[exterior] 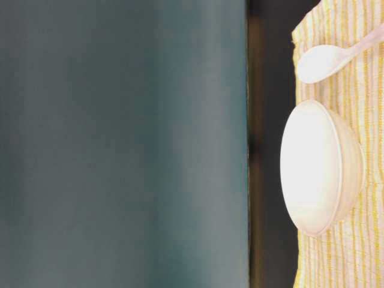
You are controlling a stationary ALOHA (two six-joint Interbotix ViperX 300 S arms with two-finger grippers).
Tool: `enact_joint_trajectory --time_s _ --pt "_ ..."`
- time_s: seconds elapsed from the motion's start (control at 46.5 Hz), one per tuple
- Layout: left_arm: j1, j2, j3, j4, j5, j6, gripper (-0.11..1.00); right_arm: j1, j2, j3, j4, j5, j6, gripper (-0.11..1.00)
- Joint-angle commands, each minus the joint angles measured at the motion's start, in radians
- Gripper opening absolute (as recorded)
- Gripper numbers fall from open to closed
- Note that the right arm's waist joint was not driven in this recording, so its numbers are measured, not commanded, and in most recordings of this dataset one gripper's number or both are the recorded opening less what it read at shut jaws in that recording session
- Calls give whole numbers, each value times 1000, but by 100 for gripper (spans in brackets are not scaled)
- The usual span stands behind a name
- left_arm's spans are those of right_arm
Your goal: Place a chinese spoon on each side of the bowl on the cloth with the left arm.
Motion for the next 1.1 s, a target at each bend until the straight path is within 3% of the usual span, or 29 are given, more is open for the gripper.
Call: enact_joint_trajectory --time_s 0.0,0.172,0.237,0.452,0.667,0.818,0.926,1.076 --pt "-8 -6 -12 3 -6 3 66 0 12 -3 5 -6 8 1" --pt "-14 -11 -18 3 2 11 16 0 14 -3 5 -15 8 1" --pt "-14 -20 -29 3 18 18 4 0 14 -3 5 -21 8 1" --pt "-15 -72 -114 3 192 57 3 0 14 -3 5 -34 8 1" --pt "25 -210 -259 3 522 186 3 2 14 -3 5 -35 6 1" --pt "173 -282 -293 3 664 304 3 0 14 -5 5 -41 6 1" --pt "299 -298 -285 3 693 413 3 0 14 -3 5 -41 6 1" --pt "457 -299 -288 3 687 515 3 0 14 -3 5 -38 6 1"
